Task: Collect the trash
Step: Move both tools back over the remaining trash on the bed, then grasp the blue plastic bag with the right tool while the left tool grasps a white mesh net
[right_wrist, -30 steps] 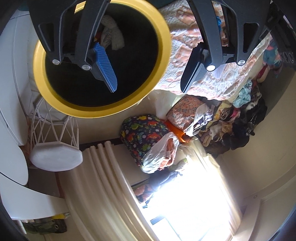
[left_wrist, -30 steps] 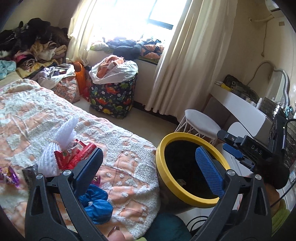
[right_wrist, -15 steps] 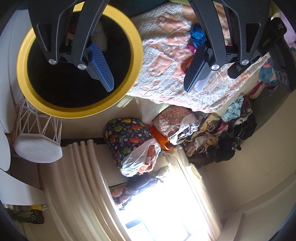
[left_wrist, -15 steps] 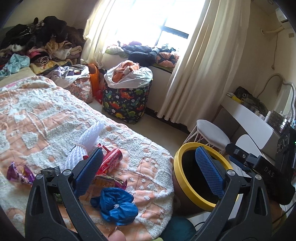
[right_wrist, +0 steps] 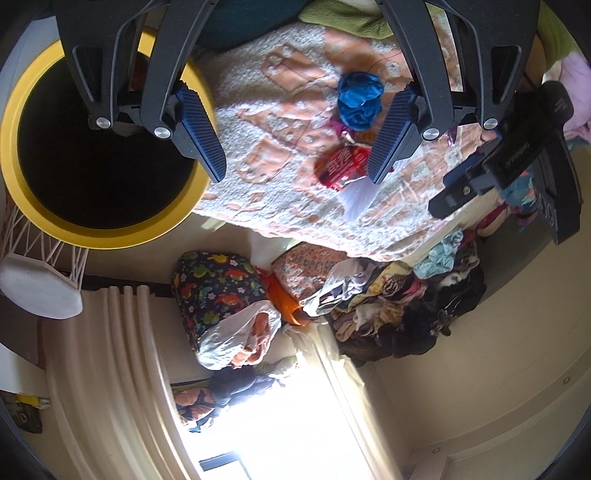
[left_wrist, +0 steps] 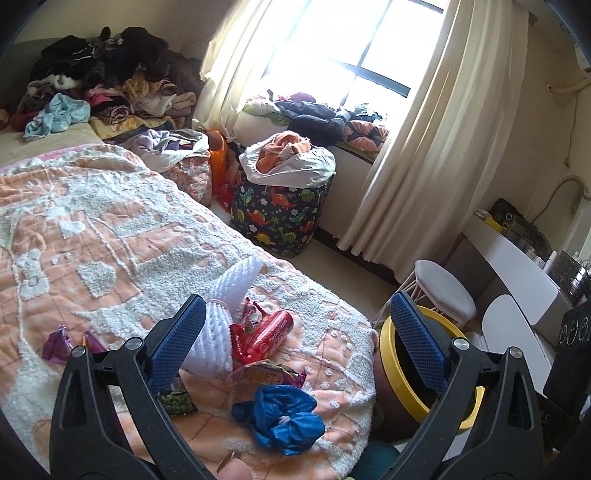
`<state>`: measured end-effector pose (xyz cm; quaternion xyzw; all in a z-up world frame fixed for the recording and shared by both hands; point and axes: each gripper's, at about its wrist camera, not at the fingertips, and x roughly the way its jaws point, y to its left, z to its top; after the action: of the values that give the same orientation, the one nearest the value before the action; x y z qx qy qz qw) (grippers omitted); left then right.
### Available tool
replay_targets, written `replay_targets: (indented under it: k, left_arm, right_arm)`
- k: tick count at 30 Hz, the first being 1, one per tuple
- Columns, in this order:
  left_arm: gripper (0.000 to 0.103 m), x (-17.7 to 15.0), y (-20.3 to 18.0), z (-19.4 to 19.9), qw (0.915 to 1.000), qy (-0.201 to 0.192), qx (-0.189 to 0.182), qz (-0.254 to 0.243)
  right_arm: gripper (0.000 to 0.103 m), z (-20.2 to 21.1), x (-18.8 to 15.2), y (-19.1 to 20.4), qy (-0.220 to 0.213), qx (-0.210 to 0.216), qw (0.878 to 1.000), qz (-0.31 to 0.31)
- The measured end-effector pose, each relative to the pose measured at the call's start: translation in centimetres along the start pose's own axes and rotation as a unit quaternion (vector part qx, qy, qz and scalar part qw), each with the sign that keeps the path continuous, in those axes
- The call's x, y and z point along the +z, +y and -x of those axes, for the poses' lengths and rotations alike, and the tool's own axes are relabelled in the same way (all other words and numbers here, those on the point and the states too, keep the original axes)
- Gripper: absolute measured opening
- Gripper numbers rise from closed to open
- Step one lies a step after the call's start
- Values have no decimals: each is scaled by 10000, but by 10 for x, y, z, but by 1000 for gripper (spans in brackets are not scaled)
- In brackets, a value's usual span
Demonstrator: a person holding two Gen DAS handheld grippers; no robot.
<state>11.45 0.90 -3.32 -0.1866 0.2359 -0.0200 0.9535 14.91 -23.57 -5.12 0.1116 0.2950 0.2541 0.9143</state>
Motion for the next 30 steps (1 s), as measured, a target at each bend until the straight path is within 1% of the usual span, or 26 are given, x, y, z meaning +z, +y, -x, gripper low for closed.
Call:
replay_targets:
  k: [10, 18, 20, 21, 23, 25, 27, 28, 30]
  left_arm:
    - [92, 7, 35, 6, 9991, -64, 265, 317]
    - [91, 6, 70, 8, 9971, 121, 445, 597]
    - [89, 5, 81, 6, 9965, 216, 323, 741]
    - [86, 3, 85, 5, 9960, 273, 244, 819]
    - [79, 0, 93, -1, 9944, 414, 175, 955]
    - [68, -3, 97, -6, 9931, 539, 130, 1029]
    - [62, -6, 98, -10, 9924, 639, 58, 1049]
    - [60, -7, 97, -12, 9922, 683, 20, 1039]
    - [59, -9, 96, -16, 9913, 771, -73, 1061]
  right_arm:
    - [76, -11, -15, 25, 301, 200, 9991, 226]
    - [78, -23, -26, 39, 540, 264, 9975, 378]
    - [79, -29, -29, 41, 632, 283, 9967, 423]
    - [79, -31, -31, 43, 673, 295, 9963, 446]
    - [79, -37, -35, 46, 763, 306, 9953, 503]
    - [79, -43, -39, 50, 875, 306, 9942, 552]
    - [79, -49, -44, 54, 968, 312, 9929, 613]
    - [79, -52, -46, 55, 1030, 309, 9921, 640]
    - [79, -58, -50, 59, 1126, 320, 9907, 688]
